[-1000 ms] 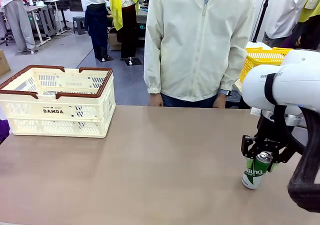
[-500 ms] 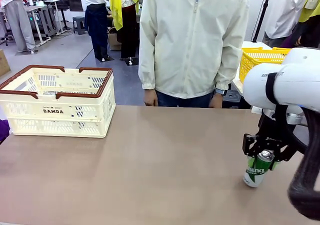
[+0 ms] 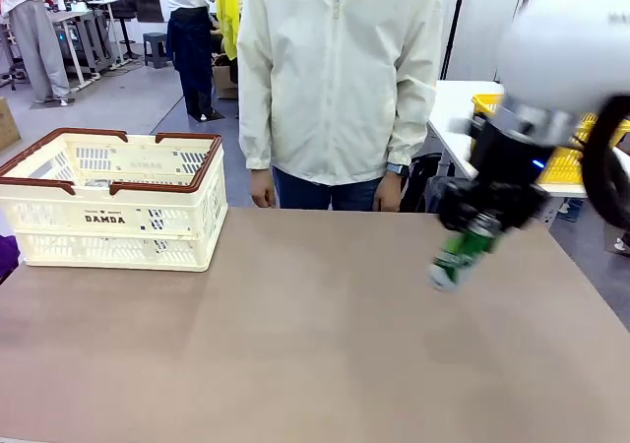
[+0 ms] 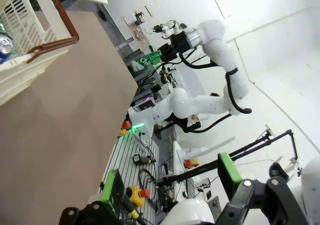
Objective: Place the drinks into the Shopping basket.
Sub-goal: Pick up one drink and place it into the Shopping basket.
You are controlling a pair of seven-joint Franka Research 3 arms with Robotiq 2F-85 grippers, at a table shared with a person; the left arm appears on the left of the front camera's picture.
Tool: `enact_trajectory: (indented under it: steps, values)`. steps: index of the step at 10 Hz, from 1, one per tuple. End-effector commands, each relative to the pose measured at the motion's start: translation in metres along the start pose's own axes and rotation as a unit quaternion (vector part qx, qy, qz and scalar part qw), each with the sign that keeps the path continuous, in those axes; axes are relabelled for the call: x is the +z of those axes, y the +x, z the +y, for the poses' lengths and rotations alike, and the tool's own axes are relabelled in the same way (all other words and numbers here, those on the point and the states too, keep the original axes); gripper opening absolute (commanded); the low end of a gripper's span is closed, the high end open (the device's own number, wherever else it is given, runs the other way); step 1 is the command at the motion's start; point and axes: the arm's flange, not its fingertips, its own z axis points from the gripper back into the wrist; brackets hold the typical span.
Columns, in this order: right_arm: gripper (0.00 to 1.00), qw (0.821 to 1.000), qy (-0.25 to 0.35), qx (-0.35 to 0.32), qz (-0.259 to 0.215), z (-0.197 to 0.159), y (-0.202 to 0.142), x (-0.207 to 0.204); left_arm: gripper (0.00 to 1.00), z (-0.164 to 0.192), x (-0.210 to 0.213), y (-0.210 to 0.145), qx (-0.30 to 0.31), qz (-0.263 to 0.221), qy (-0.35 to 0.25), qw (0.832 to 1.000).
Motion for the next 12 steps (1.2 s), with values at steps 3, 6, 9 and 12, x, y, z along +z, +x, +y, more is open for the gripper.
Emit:
enact_trajectory:
  steps: [3,6,9,12]
  values:
    - [0.00,0.993,-0.058,0.096,0.030,0.145,0.092,-0.061,1.00,-0.002,-0.002,0.000,0.002,-0.008,-0.004,1.000]
    - [0.00,0.986,-0.094,0.128,0.045,0.189,0.110,-0.134,1.00,-0.002,-0.002,0.000,0.002,-0.008,-0.004,1.000]
    - [0.00,0.982,-0.106,0.140,0.065,0.194,0.116,-0.167,1.00,-0.002,-0.002,0.000,0.002,-0.008,-0.004,1.000]
    - [0.30,0.983,-0.095,0.138,0.079,0.188,0.119,-0.170,1.00,-0.002,-0.002,0.000,0.002,-0.008,-0.004,1.000]
